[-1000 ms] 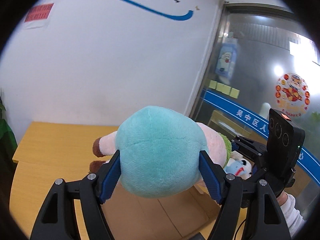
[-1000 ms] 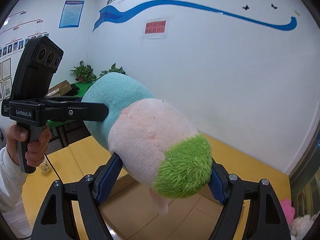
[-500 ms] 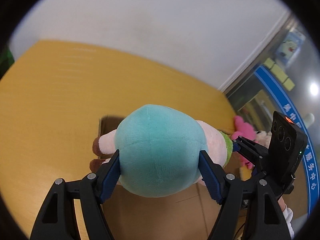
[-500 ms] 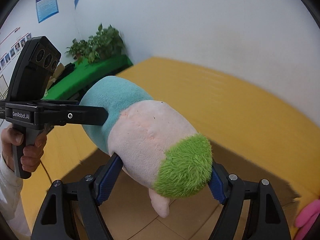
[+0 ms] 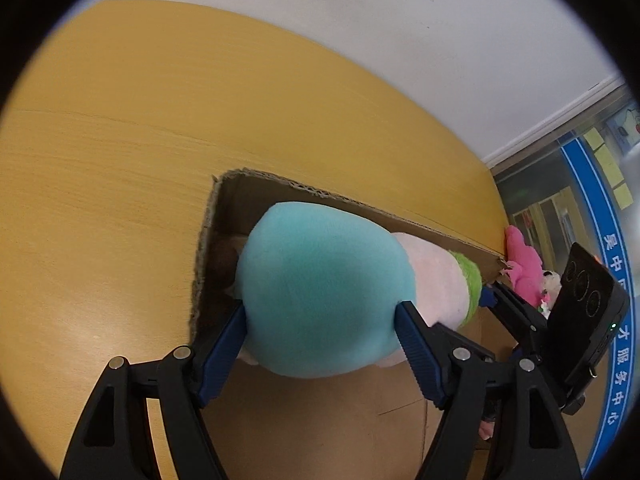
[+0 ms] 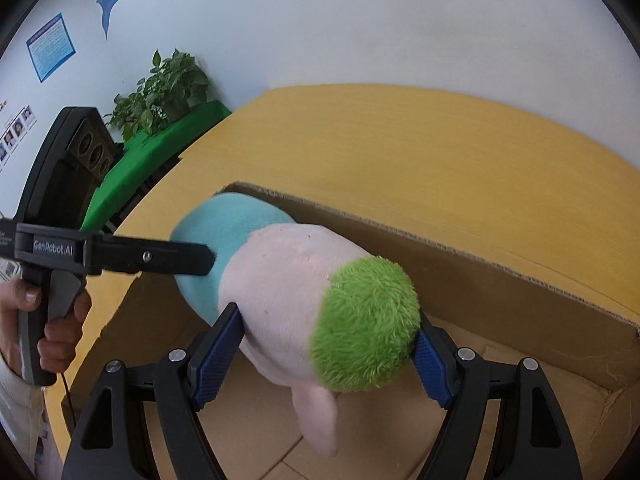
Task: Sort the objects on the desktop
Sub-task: 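Carry the plush toy into the cardboard box and open the right gripper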
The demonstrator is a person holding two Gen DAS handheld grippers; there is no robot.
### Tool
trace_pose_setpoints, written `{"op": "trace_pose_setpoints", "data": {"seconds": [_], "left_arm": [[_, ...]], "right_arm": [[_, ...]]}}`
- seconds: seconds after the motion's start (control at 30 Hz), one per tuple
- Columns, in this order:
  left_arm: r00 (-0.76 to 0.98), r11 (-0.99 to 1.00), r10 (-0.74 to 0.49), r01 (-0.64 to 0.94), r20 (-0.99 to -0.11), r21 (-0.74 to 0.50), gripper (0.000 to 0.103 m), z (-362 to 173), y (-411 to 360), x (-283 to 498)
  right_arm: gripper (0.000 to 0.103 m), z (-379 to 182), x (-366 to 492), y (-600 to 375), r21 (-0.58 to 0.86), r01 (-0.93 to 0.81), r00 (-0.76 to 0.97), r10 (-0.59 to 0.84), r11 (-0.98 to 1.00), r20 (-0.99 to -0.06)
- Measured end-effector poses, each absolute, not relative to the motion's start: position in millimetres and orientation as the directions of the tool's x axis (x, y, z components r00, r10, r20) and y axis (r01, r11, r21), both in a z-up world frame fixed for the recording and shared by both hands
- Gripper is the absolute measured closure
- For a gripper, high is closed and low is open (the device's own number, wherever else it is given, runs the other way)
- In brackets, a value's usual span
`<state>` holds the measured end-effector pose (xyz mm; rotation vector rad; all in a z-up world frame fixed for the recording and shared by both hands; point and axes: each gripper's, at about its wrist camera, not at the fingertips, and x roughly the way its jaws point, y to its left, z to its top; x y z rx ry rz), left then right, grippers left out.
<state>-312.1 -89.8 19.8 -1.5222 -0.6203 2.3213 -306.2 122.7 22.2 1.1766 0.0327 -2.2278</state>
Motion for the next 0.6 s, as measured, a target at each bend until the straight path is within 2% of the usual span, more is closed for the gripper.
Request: {"op": "trace_pose_setpoints", "data": {"seconds": [0.2, 0.27, 0.43, 0.6], "left_arm": [[-0.456, -0.863, 0.479, -0.089, -0.75, -0.498, 0.028, 56, -96, -280], [-0.483, -0.876, 0.462, -0.118, -0.744, -0.468, 0.028, 72, -97, -264], [-0.547, -0.899, 0.428, -0.174, -0.72, -0.402, 0.028, 107, -97, -219], [-0.632, -0.927, 0.373, -0.234, -0.679, -0.292, 0.025, 136, -87, -173]], "right_arm": [[0.021, 25, -315, 119, 0.256, 0.506, -0.455, -0.507, -0.824, -0.732], [0.018, 26, -311, 116, 0.246, 0.511, -0.46, -0.504, -0.823, -0.731], [0.017, 34, -304, 125, 0.259, 0.483, -0.454, -0.492, -0.837, -0.743], [0.015, 74, -263, 150, 0.194, 0.467, -0.526, -0.447, -0.863, -0.724]]}}
